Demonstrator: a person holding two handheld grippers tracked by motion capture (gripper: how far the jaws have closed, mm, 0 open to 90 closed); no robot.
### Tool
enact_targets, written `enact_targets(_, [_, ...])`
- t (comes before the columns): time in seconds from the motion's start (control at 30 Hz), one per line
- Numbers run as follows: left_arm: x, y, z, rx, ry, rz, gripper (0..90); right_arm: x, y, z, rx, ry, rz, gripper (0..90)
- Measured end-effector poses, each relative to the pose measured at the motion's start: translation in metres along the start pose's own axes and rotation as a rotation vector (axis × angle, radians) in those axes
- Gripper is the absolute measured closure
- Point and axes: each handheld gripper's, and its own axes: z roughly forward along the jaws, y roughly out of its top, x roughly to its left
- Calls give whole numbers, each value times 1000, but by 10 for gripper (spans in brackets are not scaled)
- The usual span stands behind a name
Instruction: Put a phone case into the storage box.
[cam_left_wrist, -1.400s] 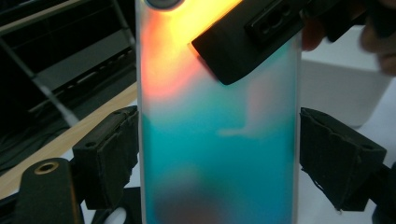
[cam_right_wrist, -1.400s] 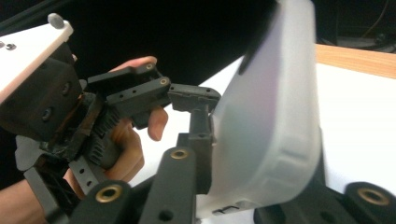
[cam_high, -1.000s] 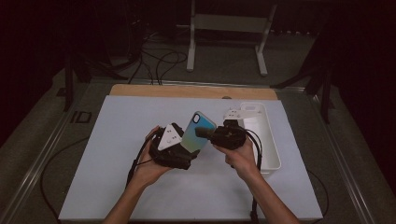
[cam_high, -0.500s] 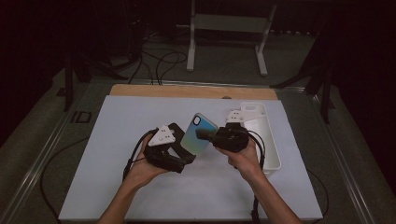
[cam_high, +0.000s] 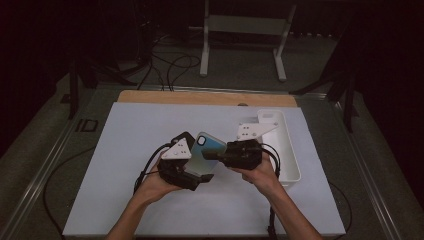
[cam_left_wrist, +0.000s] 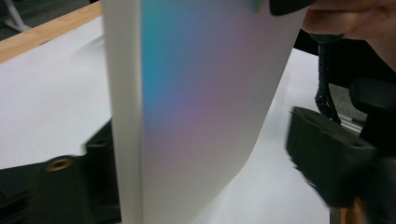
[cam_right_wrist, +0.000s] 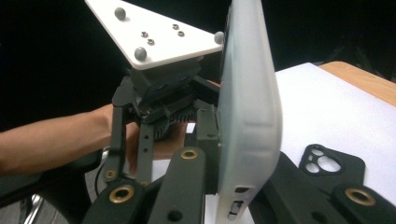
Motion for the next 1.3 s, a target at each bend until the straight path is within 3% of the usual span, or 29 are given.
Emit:
enact_targets(0.17, [4, -1, -4, -22, -36, -21, 484, -1, 1, 0, 18, 3, -22, 868])
enact_targets(0.37, [6, -4, -5, -6, -74, -27, 623, -3, 2, -2, 33, -4, -35, 828])
enact_targets(0.4, [6, -5, -3, 4, -94, -23, 677, -3, 2, -2, 30, -7, -44, 789])
enact_targets(0.53, [5, -7, -1, 13, -103, -25, 788, -3, 2, -1, 35, -20, -51, 705])
enact_targets(0.6, [6, -9, 0, 17, -100, -30, 839, 0, 0, 0, 42, -48, -71, 606])
enact_targets(0.77, [2, -8, 1, 11, -83, -19, 860, 2, -1, 5, 64, -110, -90, 440])
enact_targets(0.8, [2, -8, 1, 6, -74, -18, 860, 2, -1, 5, 64, -110, -90, 440])
enact_targets(0.87, [4, -8, -1, 1, -41, -18, 862, 3, -1, 8, 76, -148, -81, 317])
enact_targets(0.93, [4, -8, -2, 1, -18, -22, 863, 4, -2, 9, 81, -172, -75, 270])
enact_targets(1.07, [6, -8, -5, -10, 6, -42, 862, 3, -3, 8, 74, -201, -59, 219])
enact_targets(1.1, [7, -9, -7, -9, 33, -51, 863, 2, -4, 7, 72, -212, -51, 204])
enact_targets(1.3, [8, -11, -9, -7, 86, -63, 862, -1, -7, 6, 79, -252, -25, 151])
